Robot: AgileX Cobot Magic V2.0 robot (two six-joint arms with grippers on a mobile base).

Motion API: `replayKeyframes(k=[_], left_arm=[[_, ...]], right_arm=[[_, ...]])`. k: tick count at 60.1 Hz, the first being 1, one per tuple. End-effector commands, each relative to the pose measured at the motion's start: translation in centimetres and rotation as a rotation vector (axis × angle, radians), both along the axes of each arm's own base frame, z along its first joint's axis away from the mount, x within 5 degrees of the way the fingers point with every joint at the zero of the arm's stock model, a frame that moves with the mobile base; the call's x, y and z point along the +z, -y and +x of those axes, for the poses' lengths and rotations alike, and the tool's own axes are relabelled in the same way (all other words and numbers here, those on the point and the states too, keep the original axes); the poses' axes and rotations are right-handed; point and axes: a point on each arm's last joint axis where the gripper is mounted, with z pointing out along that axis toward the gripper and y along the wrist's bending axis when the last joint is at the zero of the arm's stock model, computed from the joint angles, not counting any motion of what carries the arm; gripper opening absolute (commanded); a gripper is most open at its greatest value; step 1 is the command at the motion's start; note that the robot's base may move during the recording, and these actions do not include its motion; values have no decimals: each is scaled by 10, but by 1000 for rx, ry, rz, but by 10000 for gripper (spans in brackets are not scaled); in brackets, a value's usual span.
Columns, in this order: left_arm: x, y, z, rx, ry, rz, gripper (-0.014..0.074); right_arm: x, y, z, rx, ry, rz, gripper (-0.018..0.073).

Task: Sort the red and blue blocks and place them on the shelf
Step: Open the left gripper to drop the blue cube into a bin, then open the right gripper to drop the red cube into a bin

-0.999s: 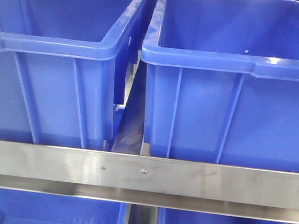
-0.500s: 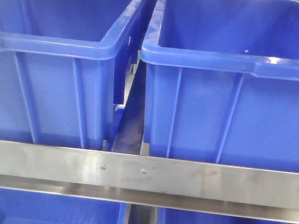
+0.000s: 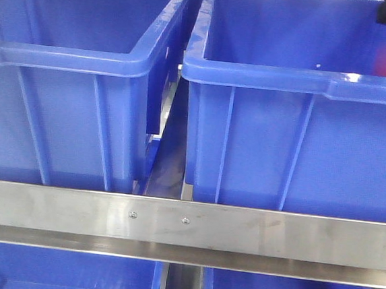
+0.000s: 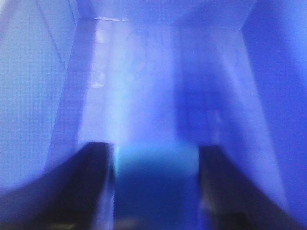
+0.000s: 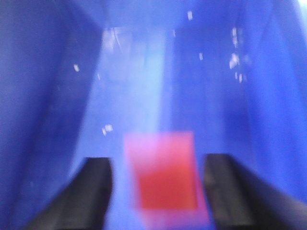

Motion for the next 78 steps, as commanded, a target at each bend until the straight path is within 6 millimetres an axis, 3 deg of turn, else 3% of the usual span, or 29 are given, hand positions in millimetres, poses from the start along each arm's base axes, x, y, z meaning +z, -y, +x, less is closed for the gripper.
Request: replayKeyframes(k=[1,8,12,14,19,20,22,23,26,35,40,48,53,63,78], left_arm=[[27,2,0,-15,143,-27,659],[26,2,-1,-11,123,-26,625],[26,1,-3,-3,101,-38,535],[26,1,-5,1,92,-45,466],[31,0,-12,11,75,-66,122],[32,-1,-13,11,77,-69,87],[37,-1,-17,11,94,-72,130],[39,-2,-18,11,101,-77,150],[49,-3,-26,11,134,-88,159],[77,-11,-57,4,250,-72,143],[83,-16,-79,-1,306,-47,143],[73,-22,-110,-6,351,-57,143],[55,-25,-125,-10,358,-66,143],[24,-30,-156,-11,380,-102,143],[2,-35,-183,-14,422,-113,143]], right_arm=[[30,0,1,9,176,7,559],[30,0,1,9,180,8,559],[30,0,1,9,176,7,523],[30,0,1,9,173,6,482],[31,0,-2,8,163,5,242],[31,0,-3,8,156,4,188],[32,1,-5,7,149,2,41],[33,1,-6,7,147,3,18],[36,2,-11,6,146,5,83],[50,6,-34,6,131,-18,69],[57,9,-53,4,126,-31,69],[51,14,-86,4,166,-28,69],[43,17,-109,5,209,-21,69],[13,23,-151,8,280,-10,69],[-22,29,-189,7,324,-3,69]])
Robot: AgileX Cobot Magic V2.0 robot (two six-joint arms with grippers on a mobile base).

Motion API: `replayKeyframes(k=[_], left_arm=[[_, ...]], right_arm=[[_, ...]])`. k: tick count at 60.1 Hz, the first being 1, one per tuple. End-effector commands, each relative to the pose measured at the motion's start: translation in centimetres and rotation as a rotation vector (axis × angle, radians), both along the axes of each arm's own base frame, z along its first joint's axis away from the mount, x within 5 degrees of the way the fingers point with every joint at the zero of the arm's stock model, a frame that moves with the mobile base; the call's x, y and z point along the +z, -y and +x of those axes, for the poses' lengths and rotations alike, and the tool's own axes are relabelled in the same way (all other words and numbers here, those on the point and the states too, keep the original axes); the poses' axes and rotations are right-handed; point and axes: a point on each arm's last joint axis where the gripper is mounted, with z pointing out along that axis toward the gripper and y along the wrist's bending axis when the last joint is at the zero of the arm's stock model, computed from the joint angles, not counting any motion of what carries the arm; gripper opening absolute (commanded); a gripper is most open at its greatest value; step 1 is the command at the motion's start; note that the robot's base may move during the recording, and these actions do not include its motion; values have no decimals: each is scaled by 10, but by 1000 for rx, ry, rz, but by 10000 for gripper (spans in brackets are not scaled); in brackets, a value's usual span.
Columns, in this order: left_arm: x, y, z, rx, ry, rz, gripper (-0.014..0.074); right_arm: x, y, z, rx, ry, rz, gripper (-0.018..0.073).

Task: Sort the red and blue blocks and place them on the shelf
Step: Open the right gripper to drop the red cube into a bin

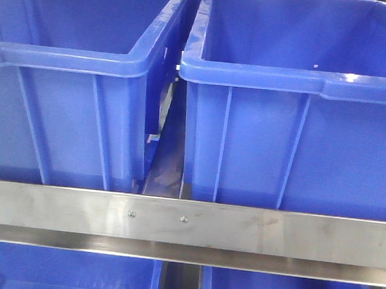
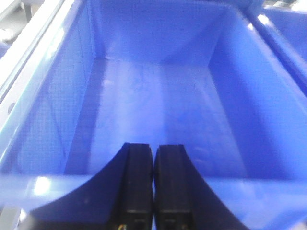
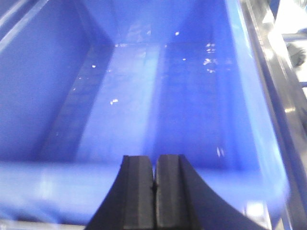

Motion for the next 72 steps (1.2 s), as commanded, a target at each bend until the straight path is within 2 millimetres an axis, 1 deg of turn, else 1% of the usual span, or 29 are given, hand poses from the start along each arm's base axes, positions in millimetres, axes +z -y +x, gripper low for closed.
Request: replayKeyframes(k=[1,8,28,64,72], left_arm=[[15,1,-4,-13,134,-47,143],[15,0,-5,-12,134,-47,143],[12,0,-6,-8,103,-40,143],[12,0,-6,-8,104,-41,143],[12,0,-6,-8,104,-41,143]], right_arm=[[11,1,-8,6,146,0,69],[10,2,-12,6,160,2,69],[10,2,-12,6,160,2,69],[10,2,-12,7,160,-5,69],[9,4,-26,3,230,7,69]])
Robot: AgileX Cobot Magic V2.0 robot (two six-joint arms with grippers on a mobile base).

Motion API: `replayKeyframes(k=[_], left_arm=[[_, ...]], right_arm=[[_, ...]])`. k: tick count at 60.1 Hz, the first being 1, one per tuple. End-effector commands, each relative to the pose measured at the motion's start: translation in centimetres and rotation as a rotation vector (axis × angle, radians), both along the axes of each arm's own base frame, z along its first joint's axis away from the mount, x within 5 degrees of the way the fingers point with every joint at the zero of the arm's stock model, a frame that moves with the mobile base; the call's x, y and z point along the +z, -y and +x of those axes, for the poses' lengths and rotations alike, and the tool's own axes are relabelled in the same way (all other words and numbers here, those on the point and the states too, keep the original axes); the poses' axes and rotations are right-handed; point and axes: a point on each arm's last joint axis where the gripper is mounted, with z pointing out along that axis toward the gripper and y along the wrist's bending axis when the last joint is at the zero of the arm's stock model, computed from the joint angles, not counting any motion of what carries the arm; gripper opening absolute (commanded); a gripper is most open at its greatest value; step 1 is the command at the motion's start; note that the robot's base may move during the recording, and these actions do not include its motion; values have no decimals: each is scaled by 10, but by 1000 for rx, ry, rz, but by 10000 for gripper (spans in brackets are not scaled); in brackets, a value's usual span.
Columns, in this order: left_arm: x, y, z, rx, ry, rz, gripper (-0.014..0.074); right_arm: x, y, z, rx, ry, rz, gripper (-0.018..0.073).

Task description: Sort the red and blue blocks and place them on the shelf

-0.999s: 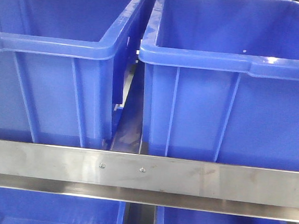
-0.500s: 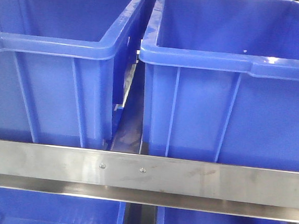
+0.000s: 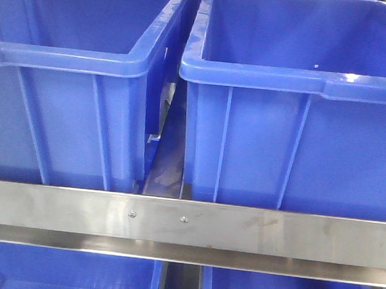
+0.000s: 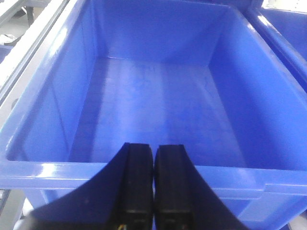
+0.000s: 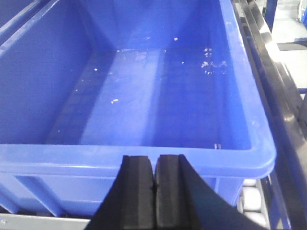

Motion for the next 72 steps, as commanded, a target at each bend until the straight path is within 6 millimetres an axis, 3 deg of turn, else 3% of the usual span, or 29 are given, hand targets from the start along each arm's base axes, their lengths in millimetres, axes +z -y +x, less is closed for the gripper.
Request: replayKeyframes(k=[1,13,22,72], left_arm=[[17,1,1,-9,100,-38,143],[17,1,1,-9,100,-38,143],[17,1,1,-10,102,-38,143],[17,1,1,-10,101,-38,143]], right_arm=[[13,1,-8,2,153,-1,69],[-31,4,-26,-8,227,1,69],[-64,5,-28,-19,224,10,69],[-69,6,-28,-24,162,-18,69]])
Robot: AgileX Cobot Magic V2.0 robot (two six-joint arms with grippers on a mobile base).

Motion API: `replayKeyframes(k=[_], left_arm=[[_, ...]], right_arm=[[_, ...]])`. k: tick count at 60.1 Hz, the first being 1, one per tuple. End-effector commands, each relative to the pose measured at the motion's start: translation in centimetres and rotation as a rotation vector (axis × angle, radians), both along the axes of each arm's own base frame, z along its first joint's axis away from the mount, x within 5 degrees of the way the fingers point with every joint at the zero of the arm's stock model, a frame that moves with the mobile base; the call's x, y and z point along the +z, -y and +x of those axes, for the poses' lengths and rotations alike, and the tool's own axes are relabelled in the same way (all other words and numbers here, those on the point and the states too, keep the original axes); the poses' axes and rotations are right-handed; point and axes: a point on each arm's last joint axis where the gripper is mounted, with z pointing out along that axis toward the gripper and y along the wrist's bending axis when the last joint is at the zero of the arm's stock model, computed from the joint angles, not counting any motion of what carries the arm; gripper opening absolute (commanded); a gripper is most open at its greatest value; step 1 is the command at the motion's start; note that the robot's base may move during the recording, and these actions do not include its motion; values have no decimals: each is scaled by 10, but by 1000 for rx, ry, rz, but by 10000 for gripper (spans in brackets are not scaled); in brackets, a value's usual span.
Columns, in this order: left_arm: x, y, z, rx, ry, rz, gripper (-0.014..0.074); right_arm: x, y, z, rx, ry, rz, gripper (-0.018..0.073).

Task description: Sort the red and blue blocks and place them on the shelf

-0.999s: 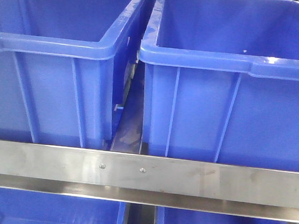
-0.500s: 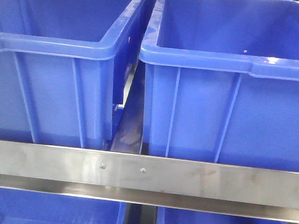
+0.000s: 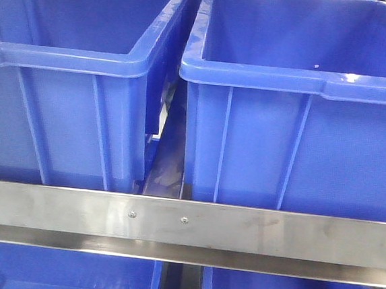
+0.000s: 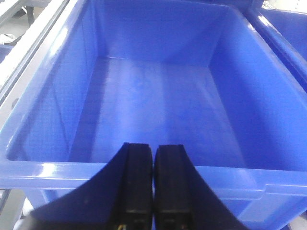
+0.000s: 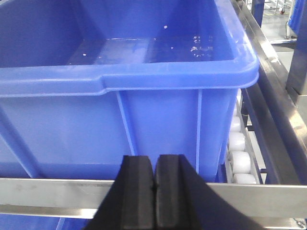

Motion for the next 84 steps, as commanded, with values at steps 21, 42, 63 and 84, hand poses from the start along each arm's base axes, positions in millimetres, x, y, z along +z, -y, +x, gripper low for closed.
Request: replayKeyframes(k=[21,42,63,84], left_arm=[[16,1,1,-10,99,-35,143],[-3,-10,-17,74,120,-52,143],[-84,-21,-54,181,214,-62,143],[-101,-22,-55,199,197,-49,143]], right_arm=[[15,0,-2,2,121,-5,69],[15,0,-2,2,121,-5,69],[15,0,-2,2,121,-5,69],[15,0,-2,2,121,-5,69]])
